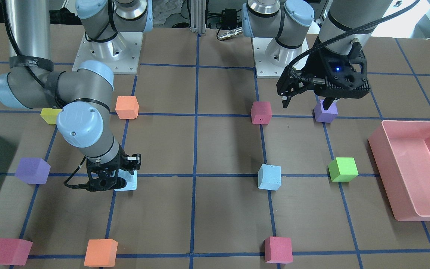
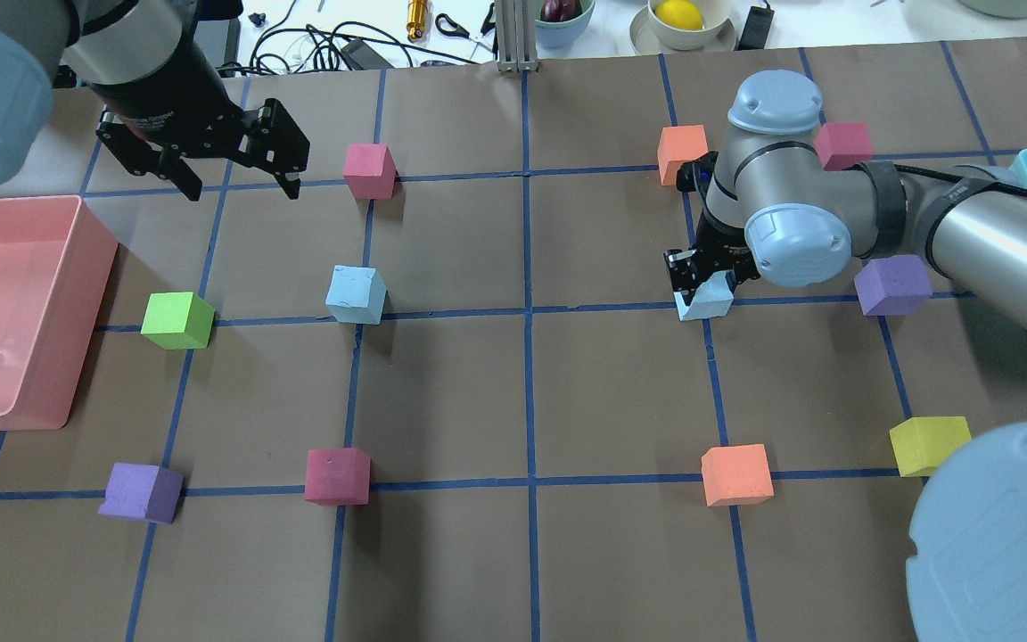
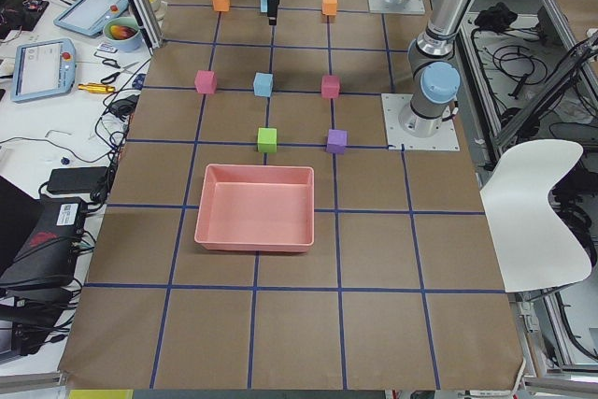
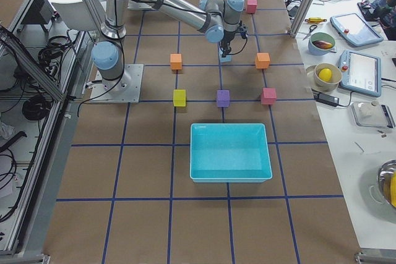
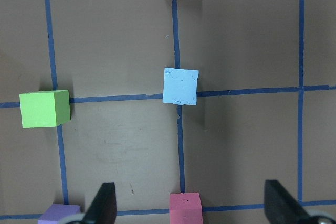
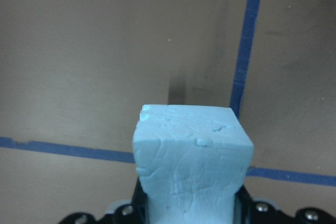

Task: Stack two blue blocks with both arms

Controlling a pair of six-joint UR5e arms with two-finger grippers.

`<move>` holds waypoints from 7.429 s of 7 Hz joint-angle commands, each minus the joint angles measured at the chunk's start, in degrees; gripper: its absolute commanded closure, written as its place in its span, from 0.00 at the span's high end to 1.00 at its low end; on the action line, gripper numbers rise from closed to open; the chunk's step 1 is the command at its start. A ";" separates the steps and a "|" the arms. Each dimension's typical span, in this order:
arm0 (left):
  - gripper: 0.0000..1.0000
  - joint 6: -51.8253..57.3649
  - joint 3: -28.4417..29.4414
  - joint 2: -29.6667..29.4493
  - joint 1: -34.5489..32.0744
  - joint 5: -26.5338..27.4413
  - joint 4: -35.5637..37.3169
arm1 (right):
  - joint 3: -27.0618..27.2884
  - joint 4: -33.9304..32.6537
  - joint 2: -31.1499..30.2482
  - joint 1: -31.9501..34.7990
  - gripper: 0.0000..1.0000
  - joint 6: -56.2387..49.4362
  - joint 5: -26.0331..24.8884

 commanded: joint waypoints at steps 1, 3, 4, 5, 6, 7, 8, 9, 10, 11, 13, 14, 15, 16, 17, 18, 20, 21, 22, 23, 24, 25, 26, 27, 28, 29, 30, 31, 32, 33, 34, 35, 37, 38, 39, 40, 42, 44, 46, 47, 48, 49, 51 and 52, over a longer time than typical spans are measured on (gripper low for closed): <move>1.00 0.39 -0.61 -0.18 0.66 -0.02 -0.07 | -11.74 2.81 6.55 5.08 0.25 6.57 4.03; 1.00 3.19 -5.07 -2.10 4.43 -0.89 1.07 | -27.18 2.89 17.26 9.05 0.25 10.12 4.05; 1.00 3.56 -8.66 -3.42 4.45 -0.90 9.17 | -34.14 3.50 22.36 10.98 0.26 10.73 3.96; 1.00 7.21 -11.83 -3.52 4.88 -0.55 13.43 | -38.38 4.99 25.37 11.78 0.26 10.39 3.44; 1.00 10.56 -13.52 -3.78 4.89 -0.72 14.51 | -38.34 5.79 25.58 11.79 0.27 9.60 2.91; 1.00 9.29 -14.23 -5.53 4.89 -0.90 15.74 | -38.34 6.75 25.75 11.79 0.32 9.51 2.47; 1.00 6.84 -14.85 -7.20 4.89 -1.08 18.36 | -38.34 6.94 25.75 11.79 0.99 9.51 2.38; 1.00 7.07 -15.38 -9.04 4.89 -1.08 19.96 | -38.43 6.94 25.75 11.70 1.00 9.51 2.29; 1.00 7.16 -15.38 -10.80 4.89 -1.16 22.23 | -38.69 7.02 25.32 11.61 1.00 9.51 2.20; 1.00 6.99 -15.21 -13.17 4.54 -1.16 23.04 | -39.73 11.20 23.40 11.18 1.00 9.51 1.94; 1.00 5.59 -15.03 -17.56 2.53 -1.25 29.43 | -39.04 30.16 11.39 9.69 1.00 9.42 -2.44; 1.00 5.06 -15.12 -19.50 2.08 -1.25 30.86 | -38.87 37.28 6.47 7.85 1.00 5.42 -3.50; 1.00 4.71 -15.12 -20.82 1.81 -1.86 31.48 | -36.43 44.57 0.67 5.75 1.00 1.46 -4.82; 1.00 2.35 -15.12 -21.80 1.20 -6.22 31.66 | -30.92 46.12 -5.91 3.46 1.00 0.64 -5.96; 1.00 2.50 -15.20 -22.76 0.59 -6.35 32.62 | -21.99 44.66 -12.41 1.53 1.00 0.37 -5.80; 0.99 2.85 -15.55 -23.29 0.58 -6.26 32.63 | -11.98 36.29 -19.00 -0.15 1.00 0.28 -5.71; 0.37 2.51 -15.56 -23.56 0.58 -5.82 32.28 | -0.66 15.98 -22.50 0.10 1.00 1.15 -5.18; 0.26 2.42 -14.86 -23.21 0.58 -5.65 31.67 | -3.07 16.25 -22.93 -0.07 1.00 0.55 -5.79; 0.25 1.46 -13.37 -22.78 0.32 -5.91 31.57 | -7.10 20.60 -22.42 0.36 1.00 0.46 -5.54; 0.25 -2.90 -8.57 -23.21 -1.25 -6.35 27.92 | -10.18 23.87 -21.89 0.36 1.00 0.46 -5.62; 0.25 -8.77 0.00 -25.13 -5.18 -6.44 23.36 | -11.17 25.29 -21.80 0.36 1.00 0.98 -5.10; 0.25 -12.75 9.22 -28.80 -7.40 -6.18 17.22 | -11.18 24.70 -21.88 0.45 1.00 0.72 -4.40; 0.25 -16.35 16.19 -32.32 -8.90 -6.44 15.51 | -10.92 22.43 -21.36 0.45 1.00 0.72 -4.13; 0.11 -20.65 21.13 -35.75 -11.26 -6.09 15.58 | -11.09 21.80 -21.18 0.36 1.00 1.33 -4.30; 0.11 -24.96 25.88 -39.26 -12.85 -6.17 15.58 | -11.09 21.70 -21.09 0.45 1.00 3.42 -4.39; 0.11 -25.18 29.32 -41.91 -14.00 -5.91 15.58 | -10.74 21.88 -21.18 0.45 1.00 6.58 -4.30; 0.11 -24.75 30.57 -43.58 -14.88 -5.30 15.58 | -10.48 21.88 -21.18 0.36 1.00 6.96 -4.39; 0.11 -24.57 31.20 -44.12 -15.06 -4.16 16.27 | -10.30 21.88 -21.18 0.36 1.00 6.61 -4.22; 0.11 -25.09 31.98 -44.83 -15.76 -4.07 16.37 | -10.13 21.88 -21.18 0.36 1.00 6.61 -4.21; 0.11 -25.27 32.25 -45.01 -16.20 -3.98 16.37 | -10.13 21.88 -21.18 0.45 1.00 6.61 -4.21; 0.13 -25.36 32.26 -45.27 -16.29 -4.15 16.37 | -10.13 21.88 -21.18 0.45 1.00 6.69 -4.21; 0.13 -25.44 32.26 -45.71 -16.29 -4.33 16.46 | -10.13 21.88 -21.18 0.36 1.00 6.70 -4.21; 0.14 -26.40 32.26 -46.50 -16.47 -4.68 18.21 | -10.13 21.88 -21.18 0.45 1.00 6.96 -4.21; 0.14 -26.85 32.26 -46.42 -16.47 -4.68 18.13 | -10.13 21.88 -21.18 0.45 1.00 6.96 -4.21; 0.18 -26.94 32.17 -46.59 -16.47 -4.68 18.21 | -10.04 21.88 -21.18 0.45 1.00 6.96 -4.21; 0.61 -27.11 31.91 -46.85 -16.47 -4.59 18.56 | -10.12 21.88 -21.18 0.45 1.00 6.96 -4.21; 1.00 -26.50 31.90 -46.60 -16.47 -5.81 19.45 | -10.13 21.88 -21.18 0.45 1.00 6.96 -4.21; 1.00 -25.54 31.55 -44.23 -16.12 -5.74 17.01 | -10.13 21.88 -21.18 0.45 1.00 6.96 -4.21; 1.00 -11.38 31.03 -37.49 -12.28 0.02 8.85 | -10.13 21.88 -21.18 0.45 1.00 6.96 -4.21; 1.00 -3.38 30.16 -33.36 -9.21 2.41 3.59 | -10.13 21.88 -21.18 0.45 1.00 6.96 -4.21; 1.00 -1.03 26.84 -27.66 -7.00 2.53 -2.21 | -10.13 21.88 -21.18 0.45 1.00 6.96 -4.30; 1.00 -0.84 22.63 -20.65 -6.28 2.44 -4.96 | -10.13 21.88 -21.18 0.45 1.00 6.96 -4.22; 1.00 -0.92 14.37 -7.10 -6.36 2.52 -11.39 | -10.13 21.88 -21.18 0.45 1.00 6.96 -4.30; 1.00 -0.84 9.54 -2.08 -6.19 2.61 -12.19 | -10.04 21.88 -21.18 0.45 1.00 6.96 -4.22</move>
